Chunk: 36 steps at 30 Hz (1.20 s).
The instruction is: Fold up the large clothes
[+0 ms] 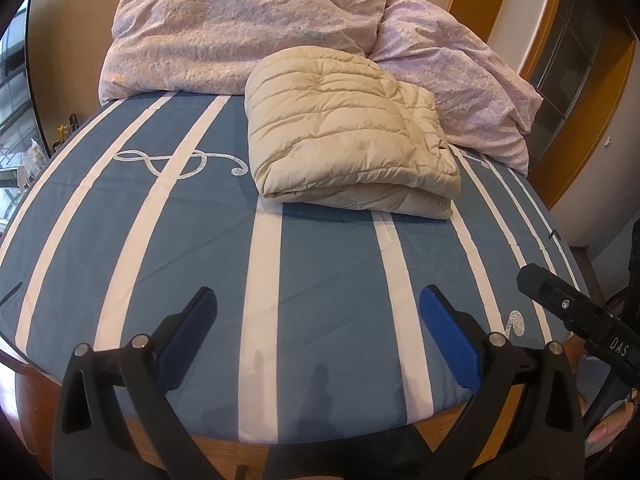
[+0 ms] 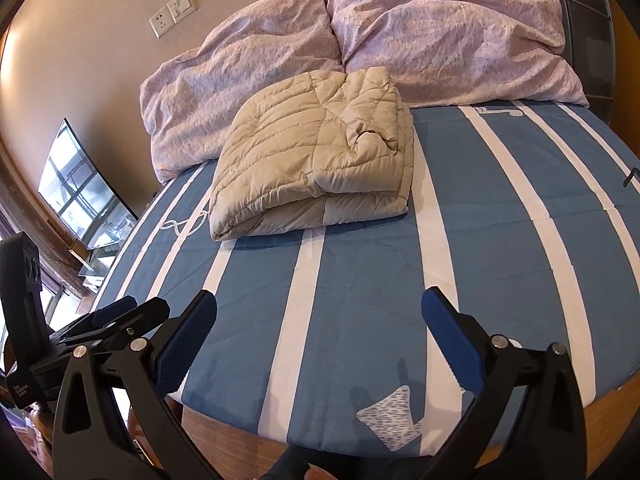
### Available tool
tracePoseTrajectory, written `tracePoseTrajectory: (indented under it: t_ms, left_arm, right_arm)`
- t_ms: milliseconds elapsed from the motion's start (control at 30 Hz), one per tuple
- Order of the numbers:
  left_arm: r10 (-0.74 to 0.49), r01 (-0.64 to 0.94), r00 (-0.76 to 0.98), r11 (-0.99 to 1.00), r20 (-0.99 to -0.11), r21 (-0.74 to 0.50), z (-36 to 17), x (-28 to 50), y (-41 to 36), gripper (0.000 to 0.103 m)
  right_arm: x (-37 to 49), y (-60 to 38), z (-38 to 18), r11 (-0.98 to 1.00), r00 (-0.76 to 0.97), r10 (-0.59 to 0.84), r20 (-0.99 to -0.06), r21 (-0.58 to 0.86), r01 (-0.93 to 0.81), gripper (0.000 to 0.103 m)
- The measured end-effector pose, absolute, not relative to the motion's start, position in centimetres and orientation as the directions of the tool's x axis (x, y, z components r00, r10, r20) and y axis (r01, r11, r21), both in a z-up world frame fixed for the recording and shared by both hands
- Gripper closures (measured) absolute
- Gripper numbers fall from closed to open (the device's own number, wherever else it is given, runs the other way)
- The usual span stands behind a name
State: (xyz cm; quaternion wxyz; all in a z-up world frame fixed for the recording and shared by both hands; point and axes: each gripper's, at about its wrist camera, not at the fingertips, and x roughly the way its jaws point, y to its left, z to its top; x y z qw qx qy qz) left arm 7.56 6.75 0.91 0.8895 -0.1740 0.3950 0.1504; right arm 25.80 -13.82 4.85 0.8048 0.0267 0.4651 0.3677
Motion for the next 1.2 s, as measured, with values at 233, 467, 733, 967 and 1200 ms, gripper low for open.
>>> tracePoseTrajectory:
  t_ms: [233, 467, 733, 967, 1200]
  left_arm:
    - [0.130, -0.406, 0.642, 0.893, -0.755, -0.192, 0.94, 7.69, 6.77, 0.002]
    - [0.130, -0.406, 0.642, 0.893, -0.755, -0.192, 0.97, 7.72, 6.77, 0.002]
    - [0.129, -0.405, 0.642, 0.894, -0.755, -0.192, 1.01, 7.79, 6.76, 0.002]
    - [0.131, -0.408, 0.642, 0.893, -0.756, -0.192, 0.98, 7.82, 6.75, 0.002]
    - [0.130, -0.407, 0.641, 0.893, -0.757, -0.192, 1.03, 7.91, 6.67, 0.002]
  right_arm:
    - [25.72, -13.79, 4.81, 0.726, 0.293, 0.619, -0.729, 0.387, -0.569, 0.001]
    - [25.79, -13.74, 4.78, 0.727, 0.294, 0.619, -0.728, 0.389, -0.567, 0.001]
    - [25.61, -13.63, 4.81, 0.726, 0.292, 0.620, -0.729, 0.390, -0.567, 0.001]
    - [25.58, -13.64, 4.84, 0.723, 0.288, 0.622, -0.728, 0.393, -0.568, 0.001]
    - [25.57, -13.56, 4.83, 0.722, 0.286, 0.623, -0.728, 0.395, -0.568, 0.001]
